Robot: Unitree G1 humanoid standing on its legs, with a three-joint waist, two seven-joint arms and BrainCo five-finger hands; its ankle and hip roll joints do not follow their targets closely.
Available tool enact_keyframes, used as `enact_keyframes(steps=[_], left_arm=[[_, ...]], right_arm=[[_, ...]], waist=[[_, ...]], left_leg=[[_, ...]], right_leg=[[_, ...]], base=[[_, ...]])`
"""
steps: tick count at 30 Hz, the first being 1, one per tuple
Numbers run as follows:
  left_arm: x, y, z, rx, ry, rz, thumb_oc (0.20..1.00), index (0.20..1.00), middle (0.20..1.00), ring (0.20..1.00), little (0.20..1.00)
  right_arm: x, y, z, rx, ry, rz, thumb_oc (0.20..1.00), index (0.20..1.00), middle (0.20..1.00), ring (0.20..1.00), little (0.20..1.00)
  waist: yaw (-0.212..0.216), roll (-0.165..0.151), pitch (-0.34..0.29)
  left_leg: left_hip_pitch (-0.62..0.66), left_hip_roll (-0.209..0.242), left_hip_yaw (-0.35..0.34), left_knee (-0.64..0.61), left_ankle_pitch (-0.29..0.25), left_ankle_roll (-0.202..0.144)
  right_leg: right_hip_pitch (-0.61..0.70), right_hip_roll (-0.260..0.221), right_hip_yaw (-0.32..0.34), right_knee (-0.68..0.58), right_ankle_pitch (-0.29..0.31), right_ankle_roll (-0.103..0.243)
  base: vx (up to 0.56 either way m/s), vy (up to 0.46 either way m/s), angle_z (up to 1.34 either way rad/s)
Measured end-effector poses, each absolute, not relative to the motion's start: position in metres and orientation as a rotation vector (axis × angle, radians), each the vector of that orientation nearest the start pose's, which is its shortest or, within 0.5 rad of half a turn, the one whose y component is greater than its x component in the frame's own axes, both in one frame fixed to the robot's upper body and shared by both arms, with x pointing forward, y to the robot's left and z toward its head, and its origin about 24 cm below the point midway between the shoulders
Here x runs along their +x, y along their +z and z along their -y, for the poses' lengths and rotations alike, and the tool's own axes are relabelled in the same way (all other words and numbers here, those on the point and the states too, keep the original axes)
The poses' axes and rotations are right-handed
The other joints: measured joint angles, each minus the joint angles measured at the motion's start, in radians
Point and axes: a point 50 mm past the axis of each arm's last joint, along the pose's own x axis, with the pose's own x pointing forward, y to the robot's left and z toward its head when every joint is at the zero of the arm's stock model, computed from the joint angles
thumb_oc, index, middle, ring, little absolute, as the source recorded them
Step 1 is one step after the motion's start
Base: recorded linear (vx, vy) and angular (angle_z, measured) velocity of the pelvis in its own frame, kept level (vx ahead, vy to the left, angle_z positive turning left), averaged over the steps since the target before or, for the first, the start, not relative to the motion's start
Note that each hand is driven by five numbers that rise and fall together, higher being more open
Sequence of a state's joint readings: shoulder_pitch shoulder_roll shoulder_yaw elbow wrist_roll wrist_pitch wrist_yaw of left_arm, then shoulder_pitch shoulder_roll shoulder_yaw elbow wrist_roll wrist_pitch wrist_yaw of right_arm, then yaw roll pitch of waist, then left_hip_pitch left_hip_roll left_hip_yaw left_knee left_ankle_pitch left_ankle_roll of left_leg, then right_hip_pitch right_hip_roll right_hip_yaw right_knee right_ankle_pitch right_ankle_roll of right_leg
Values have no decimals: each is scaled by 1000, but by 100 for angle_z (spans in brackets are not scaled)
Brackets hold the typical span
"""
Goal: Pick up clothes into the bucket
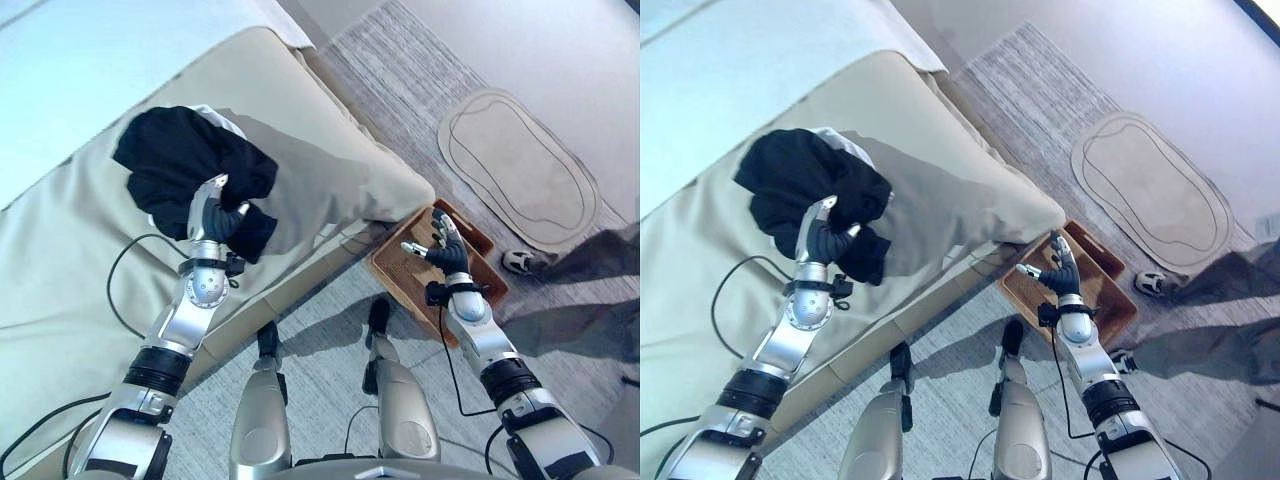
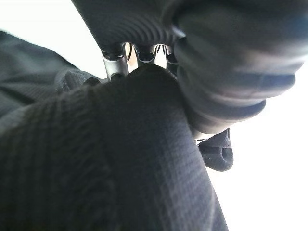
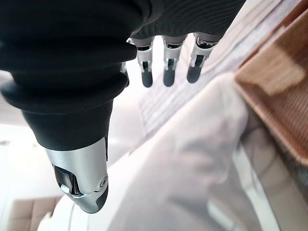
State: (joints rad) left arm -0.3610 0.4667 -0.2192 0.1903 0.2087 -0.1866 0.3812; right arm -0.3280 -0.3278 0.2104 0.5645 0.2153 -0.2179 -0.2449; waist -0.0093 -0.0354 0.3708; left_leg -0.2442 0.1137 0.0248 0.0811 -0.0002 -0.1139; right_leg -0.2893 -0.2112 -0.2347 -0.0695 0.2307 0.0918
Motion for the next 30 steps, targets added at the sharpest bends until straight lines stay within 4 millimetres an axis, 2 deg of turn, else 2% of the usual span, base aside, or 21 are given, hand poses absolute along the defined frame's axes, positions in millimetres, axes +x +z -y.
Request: enact_keyframes(steps=[6,12,17,18,22,23,25,30], left_arm=[[308,127,-175,496,81,446,200,200,200,200,200],[300,151,-165,352,0,529,200,200,200,200,200],[293,166,-158,234,-72,588,200,200,200,200,200],[292,169,-157,223,-87,598,200,200,200,200,200],[283,184,-148,154,-193,664,200,200,200,200,200],[283,184,-147,157,-203,666,200,200,200,200,200],[282,182,-142,150,-253,659,200,200,200,200,200],[278,171,-122,114,-401,609,200,200,200,200,200]], right_arm=[[301,15,191,-205,-87,-80,1000,1000,1000,1000,1000],[291,-3,195,-213,-85,-165,1000,1000,1000,1000,1000],[291,-3,190,-283,-39,-157,1000,1000,1000,1000,1000],[292,0,189,-309,-27,-145,1000,1000,1000,1000,1000],[300,38,175,-401,55,41,1000,1000,1000,1000,1000],[300,41,173,-405,65,57,1000,1000,1000,1000,1000],[302,66,162,-435,147,175,1000,1000,1000,1000,1000],[308,81,136,-441,256,250,1000,1000,1000,1000,1000]], waist=[[1,12,-50],[1,17,-83],[0,33,-126],[1,35,-129],[0,49,-158],[0,51,-169],[1,60,-184],[1,62,-205]], left_leg=[[61,8,-3,-46,19,-3],[99,17,-6,-68,23,-2],[118,19,-12,-78,23,-2],[131,19,-10,-83,23,-1],[180,21,-2,-105,24,0],[181,21,-3,-106,23,2],[188,20,0,-109,25,0],[222,27,2,-120,24,1]], right_leg=[[53,11,-11,-20,-2,0],[85,19,-19,-20,-8,0],[103,20,-23,-20,-15,1],[112,21,-23,-20,-15,1],[149,23,-21,-20,-24,8],[149,23,-21,-20,-27,7],[154,27,-21,-20,-27,7],[181,32,-19,-20,-32,5]], base=[[36,-29,2],[49,-17,2],[55,-8,3],[66,2,-1],[55,6,-2],[78,4,-2],[58,4,-1],[29,1,-2]])
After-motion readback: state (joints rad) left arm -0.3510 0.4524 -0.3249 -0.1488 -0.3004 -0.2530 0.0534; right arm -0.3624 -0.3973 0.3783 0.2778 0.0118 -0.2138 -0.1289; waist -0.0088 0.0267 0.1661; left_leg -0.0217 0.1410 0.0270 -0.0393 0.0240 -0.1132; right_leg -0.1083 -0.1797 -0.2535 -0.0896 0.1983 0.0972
